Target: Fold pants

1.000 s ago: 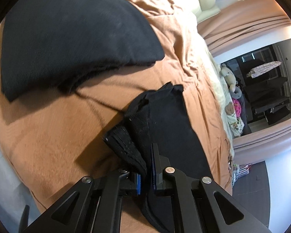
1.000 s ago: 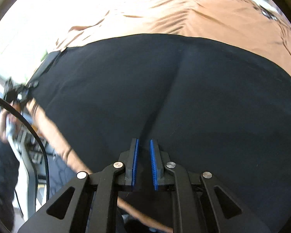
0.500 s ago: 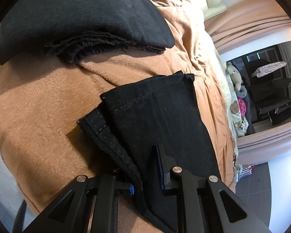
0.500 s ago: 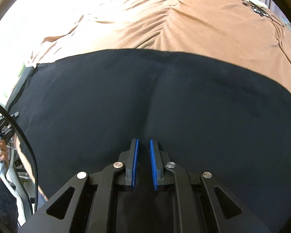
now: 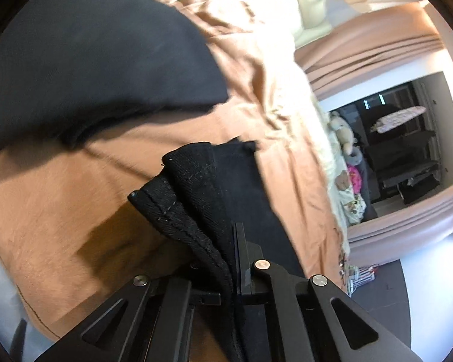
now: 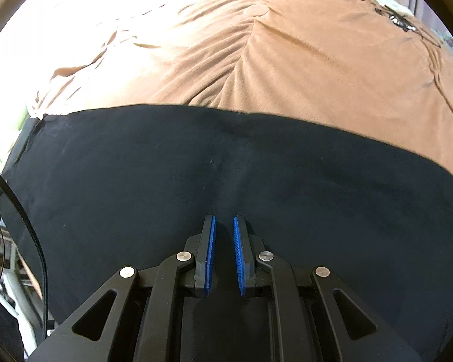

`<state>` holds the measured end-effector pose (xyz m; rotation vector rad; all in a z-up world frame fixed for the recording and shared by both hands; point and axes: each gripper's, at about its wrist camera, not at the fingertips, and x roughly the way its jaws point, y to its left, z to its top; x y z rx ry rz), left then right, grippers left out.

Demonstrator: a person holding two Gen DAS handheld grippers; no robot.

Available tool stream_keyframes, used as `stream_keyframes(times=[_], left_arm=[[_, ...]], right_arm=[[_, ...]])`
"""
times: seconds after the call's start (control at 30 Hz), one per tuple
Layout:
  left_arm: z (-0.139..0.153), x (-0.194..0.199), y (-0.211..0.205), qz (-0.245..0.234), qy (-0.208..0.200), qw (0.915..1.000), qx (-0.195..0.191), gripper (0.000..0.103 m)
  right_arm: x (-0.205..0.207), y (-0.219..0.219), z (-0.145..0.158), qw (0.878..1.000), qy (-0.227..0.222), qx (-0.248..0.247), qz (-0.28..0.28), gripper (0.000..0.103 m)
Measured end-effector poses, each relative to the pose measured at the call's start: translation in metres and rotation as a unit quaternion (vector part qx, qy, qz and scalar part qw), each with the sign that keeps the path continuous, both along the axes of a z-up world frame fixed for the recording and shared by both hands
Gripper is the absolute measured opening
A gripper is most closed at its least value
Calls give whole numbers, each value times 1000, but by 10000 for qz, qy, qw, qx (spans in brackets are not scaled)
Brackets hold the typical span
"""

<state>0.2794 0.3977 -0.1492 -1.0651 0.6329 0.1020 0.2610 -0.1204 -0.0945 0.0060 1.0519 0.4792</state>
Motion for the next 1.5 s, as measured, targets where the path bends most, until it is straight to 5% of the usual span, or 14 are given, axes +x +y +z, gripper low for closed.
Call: stream_keyframes(times=[0.8, 1.17, 1.23, 1.37, 1.5], left_arm=[[186, 50, -88, -1103, -1421, 9831, 331, 3], [263, 62, -163, -1769, -1807, 9652, 662, 3], [274, 64, -177, -1898, -1891, 9608, 713, 3], [303, 65, -215, -2158, -2040, 9511, 850, 3], [323, 68, -247, -2376, -2128, 9434, 912, 3]], right_arm=[[-89, -39, -11, 9891, 572, 1062, 841, 9], [-98, -124, 25, 9855, 68, 1681, 204, 11], [-100, -145, 30, 9827, 61, 1851, 54, 17], [-115, -193, 47, 9752, -197, 2194, -202, 49], [-128, -232, 59, 9715, -473, 2284, -418, 51]])
